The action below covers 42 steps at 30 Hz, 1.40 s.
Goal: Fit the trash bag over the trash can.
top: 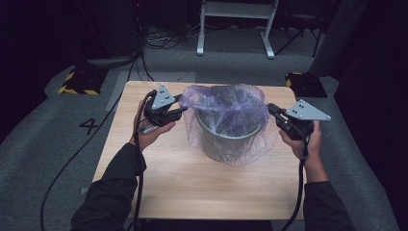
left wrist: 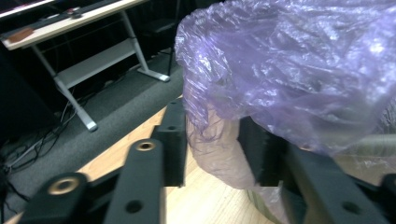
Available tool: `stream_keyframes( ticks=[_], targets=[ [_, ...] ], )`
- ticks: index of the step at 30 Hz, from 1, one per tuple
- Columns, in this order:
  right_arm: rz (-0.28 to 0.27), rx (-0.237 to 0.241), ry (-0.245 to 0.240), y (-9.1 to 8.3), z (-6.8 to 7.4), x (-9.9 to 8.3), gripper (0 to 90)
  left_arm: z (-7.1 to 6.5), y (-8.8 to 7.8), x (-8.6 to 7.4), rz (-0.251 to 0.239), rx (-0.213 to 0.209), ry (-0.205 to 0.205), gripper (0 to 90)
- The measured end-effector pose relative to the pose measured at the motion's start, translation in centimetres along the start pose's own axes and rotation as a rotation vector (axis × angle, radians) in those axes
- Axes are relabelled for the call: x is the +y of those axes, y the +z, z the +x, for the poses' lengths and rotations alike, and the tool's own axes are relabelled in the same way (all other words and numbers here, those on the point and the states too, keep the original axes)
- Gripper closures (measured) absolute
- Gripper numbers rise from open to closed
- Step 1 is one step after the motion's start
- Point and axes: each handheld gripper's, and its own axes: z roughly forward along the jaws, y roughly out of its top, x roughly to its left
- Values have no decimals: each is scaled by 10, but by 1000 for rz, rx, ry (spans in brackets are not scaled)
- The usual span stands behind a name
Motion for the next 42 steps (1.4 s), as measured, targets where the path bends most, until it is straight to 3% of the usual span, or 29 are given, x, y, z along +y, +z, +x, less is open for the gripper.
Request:
stream_keyframes(
  ticks=[2, 10, 13, 17, 25, 29, 37, 42],
  targets=[
    [22, -17, 9, 7, -7, -2, 881, 2, 7, 1, 8, -12, -1, 707],
    [87, -44, 119, 36, -30, -21, 883, 12, 34, 0, 22, -51, -80, 823],
    [101, -28, 198, 47, -37, -31, 884, 15, 43, -1, 29, -60, -106, 844],
    [135, -25, 229, 58, -41, -40, 883, 18, 54, -3, 48, -70, -133, 862],
    [182, 24, 306, 79, -43, -57, 883, 27, 79, -14, 68, -106, -237, 873],
    [231, 48, 327, 93, -40, -71, 883, 30, 91, -27, 49, -127, -327, 872],
    [311, 99, 317, 108, -27, -88, 893, 30, 104, -40, 100, -131, -354, 877],
    [342, 127, 314, 113, -24, -93, 900, 27, 116, -47, 167, -123, -379, 834]
  ],
)
